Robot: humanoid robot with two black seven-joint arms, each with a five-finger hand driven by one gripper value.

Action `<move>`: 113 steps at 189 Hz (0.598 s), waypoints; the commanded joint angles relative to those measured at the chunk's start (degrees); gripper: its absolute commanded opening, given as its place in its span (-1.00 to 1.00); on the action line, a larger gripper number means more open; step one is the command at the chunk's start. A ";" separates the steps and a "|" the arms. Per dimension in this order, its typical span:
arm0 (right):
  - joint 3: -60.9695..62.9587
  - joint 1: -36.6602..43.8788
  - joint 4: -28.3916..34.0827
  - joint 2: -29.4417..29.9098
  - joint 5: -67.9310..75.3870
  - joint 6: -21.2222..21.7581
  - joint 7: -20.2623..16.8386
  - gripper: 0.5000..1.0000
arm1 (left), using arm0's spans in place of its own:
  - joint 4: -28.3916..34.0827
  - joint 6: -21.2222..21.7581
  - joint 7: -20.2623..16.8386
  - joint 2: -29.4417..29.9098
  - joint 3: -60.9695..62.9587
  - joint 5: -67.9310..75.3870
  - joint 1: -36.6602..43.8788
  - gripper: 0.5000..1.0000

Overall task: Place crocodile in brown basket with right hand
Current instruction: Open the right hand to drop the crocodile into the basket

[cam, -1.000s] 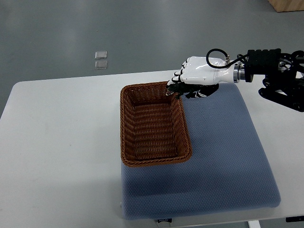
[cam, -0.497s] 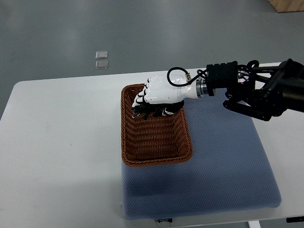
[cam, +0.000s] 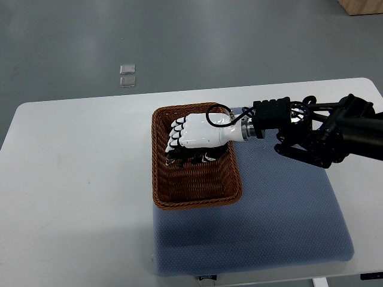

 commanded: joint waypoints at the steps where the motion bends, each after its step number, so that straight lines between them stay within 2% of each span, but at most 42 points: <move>1: 0.33 -0.62 0.00 -0.53 0.35 -0.62 0.00 0.73 | 0.00 0.06 0.00 0.00 0.00 -0.06 -0.01 1.00; 20: 0.33 -1.06 0.18 -0.89 0.87 -2.73 0.00 0.72 | 0.00 0.06 0.00 0.00 0.00 0.03 -0.01 1.00; 42: 0.77 -0.62 0.97 -1.77 3.16 -1.15 0.00 0.69 | 0.00 -0.03 0.00 0.00 0.00 0.03 -0.01 1.00; 88: 7.36 -0.54 0.97 -5.81 22.31 14.14 0.00 0.70 | 0.00 -0.03 0.00 0.00 0.00 -0.06 -0.01 1.00; 113: 12.54 -1.06 0.97 -7.21 29.52 19.94 0.00 0.70 | 0.00 0.06 0.00 0.00 0.00 -0.06 -0.01 1.00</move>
